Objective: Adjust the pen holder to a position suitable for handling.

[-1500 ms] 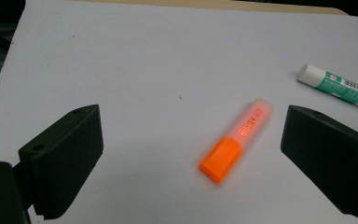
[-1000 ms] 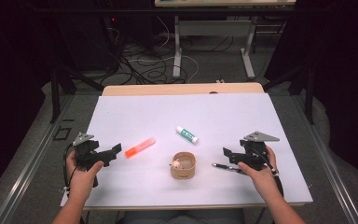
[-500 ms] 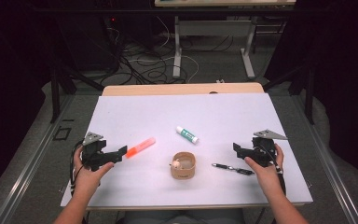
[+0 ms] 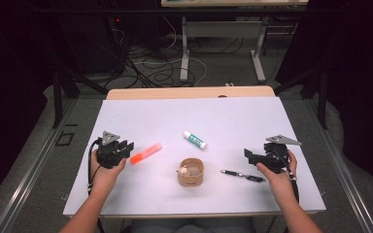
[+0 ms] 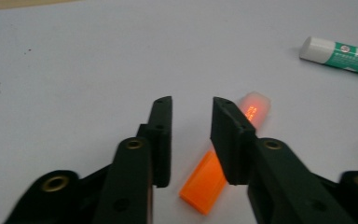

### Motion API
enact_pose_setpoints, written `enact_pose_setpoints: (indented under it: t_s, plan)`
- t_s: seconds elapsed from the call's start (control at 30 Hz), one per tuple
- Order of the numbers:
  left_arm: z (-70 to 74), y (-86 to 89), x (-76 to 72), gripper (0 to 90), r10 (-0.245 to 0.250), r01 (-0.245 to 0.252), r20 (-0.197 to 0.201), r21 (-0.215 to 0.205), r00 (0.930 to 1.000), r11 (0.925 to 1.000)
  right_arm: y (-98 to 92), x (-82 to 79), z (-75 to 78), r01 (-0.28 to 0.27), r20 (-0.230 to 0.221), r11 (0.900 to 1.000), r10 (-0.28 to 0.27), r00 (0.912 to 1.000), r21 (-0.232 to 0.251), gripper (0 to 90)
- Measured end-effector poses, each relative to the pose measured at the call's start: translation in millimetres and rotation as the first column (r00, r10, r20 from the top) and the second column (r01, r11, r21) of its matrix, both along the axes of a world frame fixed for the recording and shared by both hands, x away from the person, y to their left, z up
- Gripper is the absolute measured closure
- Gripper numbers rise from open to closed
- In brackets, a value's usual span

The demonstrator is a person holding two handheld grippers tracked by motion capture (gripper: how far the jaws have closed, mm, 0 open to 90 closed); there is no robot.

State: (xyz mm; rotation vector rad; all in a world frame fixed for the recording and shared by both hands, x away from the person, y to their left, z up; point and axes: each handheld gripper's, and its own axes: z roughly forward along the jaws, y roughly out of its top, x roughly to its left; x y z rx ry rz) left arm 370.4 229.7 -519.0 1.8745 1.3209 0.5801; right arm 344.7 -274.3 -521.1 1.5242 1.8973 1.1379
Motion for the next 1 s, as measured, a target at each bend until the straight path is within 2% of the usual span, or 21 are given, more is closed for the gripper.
enact_pose_setpoints:
  t_s: [0.13,0.23,0.27,0.33,0.37,0.43,0.53,0.6,0.63,0.7,0.77,0.8,0.87,0.97,1.0]
  plan:
    - [-8.7,3.6,11.2,89.1,-0.004,0.007,-0.086,0.032,0.9963,0.9995,0.0,-0.2,-0.5,-0.012,-0.009,1.0,0.012,0.9999,-0.003,16.5]
    - [-17.5,4.2,17.5,89.8,-0.022,0.029,-0.138,0.045,0.9902,0.9986,0.3,1.2,-1.9,-0.016,-0.008,1.0,0.016,0.9998,-0.002,16.6]
    - [-17.5,4.2,17.5,89.8,-0.022,0.029,-0.138,0.045,0.9902,0.9986,0.3,1.5,-2.3,-0.021,-0.01,1.0,0.021,0.9997,-0.003,16.7]
    - [-24.2,3.4,21.5,89.8,-0.036,0.049,-0.178,0.069,0.9834,0.9965,0.6,2.1,-3.7,-0.029,-0.018,1.0,0.029,0.9994,0.0,16.8]
    - [-24.2,3.4,21.5,89.8,-0.036,0.049,-0.178,0.069,0.9834,0.9965,1.1,2.2,-3.8,-0.028,-0.024,1.0,0.028,0.9993,0.004,16.9]
    - [-30.2,-0.2,22.4,89.8,-0.051,0.071,-0.218,0.083,0.9746,0.994,1.7,2.4,-4.4,-0.031,-0.028,0.999,0.032,0.9991,0.007,16.9]
    - [-32.2,-1.6,22.1,89.8,-0.058,0.081,-0.222,0.095,0.9733,0.9922,1.7,2.7,-5.0,-0.037,-0.028,0.999,0.037,0.9989,0.005,16.9]
    - [-31.8,-1.0,21.9,89.8,-0.066,0.088,-0.228,0.085,0.9713,0.9925,2.1,2.5,-4.8,-0.04,-0.032,0.999,0.04,0.9987,0.008,16.9]
    - [-32.0,-1.7,20.6,89.7,-0.067,0.086,-0.237,0.07,0.9692,0.9938,2.3,2.2,-4.6,-0.043,-0.032,0.999,0.043,0.9986,0.01,16.9]
    - [-30.1,-1.8,18.2,89.5,-0.09,0.108,-0.264,0.057,0.9602,0.9925,2.9,1.8,-4.4,-0.043,-0.033,0.999,0.043,0.9985,0.013,16.9]
    - [-29.9,-2.8,16.7,89.3,-0.089,0.106,-0.269,0.049,0.9589,0.9931,2.8,1.8,-4.3,-0.045,-0.029,0.999,0.046,0.9985,0.009,16.9]
    - [-28.7,-4.7,14.3,89.2,-0.097,0.113,-0.287,0.041,0.953,0.9927,3.3,1.6,-4.2,-0.045,-0.031,0.999,0.046,0.9985,0.011,16.9]
    - [-28.2,-5.6,13.3,88.6,-0.101,0.119,-0.291,0.047,0.9515,0.9917,3.4,1.6,-4.2,-0.047,-0.03,0.999,0.047,0.9984,0.011,16.9]
    - [-27.5,-9.2,10.2,88.4,-0.109,0.127,-0.307,0.039,0.9455,0.9912,3.9,1.9,-4.3,-0.049,-0.03,0.999,0.05,0.9983,0.011,16.9]
    - [-27.4,-11.8,8.2,88.3,-0.11,0.131,-0.304,0.047,0.9461,0.9903,4.4,2.1,-4.5,-0.05,-0.027,0.999,0.05,0.9984,0.008,16.9]
